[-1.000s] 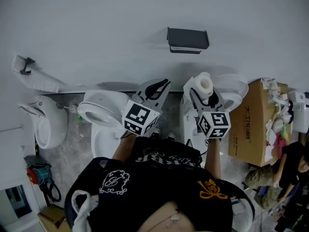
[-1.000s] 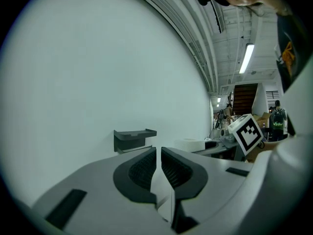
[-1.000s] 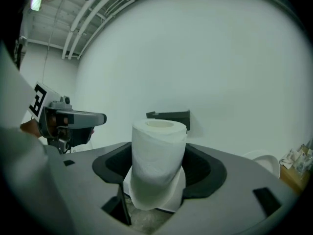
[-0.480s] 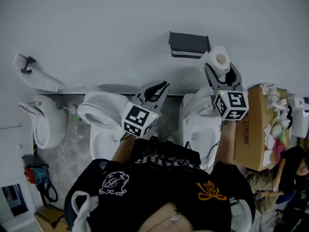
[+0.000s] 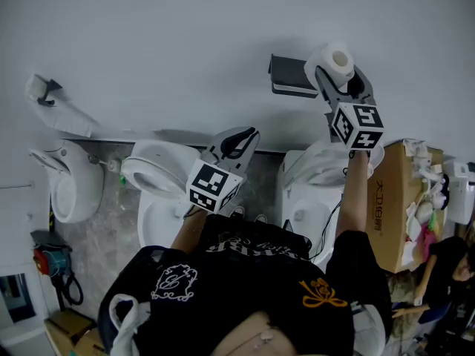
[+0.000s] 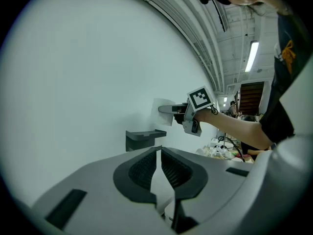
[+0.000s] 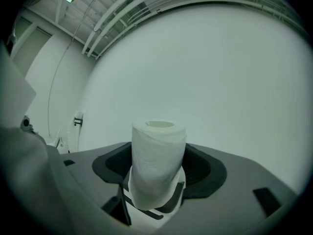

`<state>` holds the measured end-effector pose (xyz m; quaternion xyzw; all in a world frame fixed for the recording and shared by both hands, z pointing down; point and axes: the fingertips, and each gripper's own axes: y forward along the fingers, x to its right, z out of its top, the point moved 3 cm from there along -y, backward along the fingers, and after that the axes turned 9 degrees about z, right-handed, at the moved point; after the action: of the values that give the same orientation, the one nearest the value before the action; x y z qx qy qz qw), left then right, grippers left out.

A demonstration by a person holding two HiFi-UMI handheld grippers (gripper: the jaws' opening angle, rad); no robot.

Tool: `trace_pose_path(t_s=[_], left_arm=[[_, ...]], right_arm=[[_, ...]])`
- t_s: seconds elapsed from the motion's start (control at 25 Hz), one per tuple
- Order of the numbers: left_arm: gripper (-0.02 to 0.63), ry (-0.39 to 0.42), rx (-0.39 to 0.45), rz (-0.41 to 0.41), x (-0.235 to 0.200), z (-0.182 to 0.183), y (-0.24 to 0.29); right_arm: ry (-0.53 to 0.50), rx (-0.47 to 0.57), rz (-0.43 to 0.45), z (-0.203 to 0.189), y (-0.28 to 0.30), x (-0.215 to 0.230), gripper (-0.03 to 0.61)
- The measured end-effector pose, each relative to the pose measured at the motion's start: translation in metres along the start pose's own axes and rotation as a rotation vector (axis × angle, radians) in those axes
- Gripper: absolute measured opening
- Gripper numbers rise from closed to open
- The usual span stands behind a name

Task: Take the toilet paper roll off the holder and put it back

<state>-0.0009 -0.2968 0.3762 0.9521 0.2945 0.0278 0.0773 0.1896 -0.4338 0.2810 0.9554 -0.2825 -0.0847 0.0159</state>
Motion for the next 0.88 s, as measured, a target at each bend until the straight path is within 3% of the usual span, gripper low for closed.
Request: trace_pose_path(t_s=[0.4, 0.88], left_arm=[[0.044, -0.01, -0.011, 0.048, -0.018, -0.005, -0.012], [0.044, -0.012, -0.019, 0.046, -0.021, -0.008, -0.016]], right_arm=[[0.067, -0.078, 0.02, -0.035, 0.056, -0.009, 0.316], [0.103, -0.09, 0.014, -0.045, 0.06, -0.008, 0.319]])
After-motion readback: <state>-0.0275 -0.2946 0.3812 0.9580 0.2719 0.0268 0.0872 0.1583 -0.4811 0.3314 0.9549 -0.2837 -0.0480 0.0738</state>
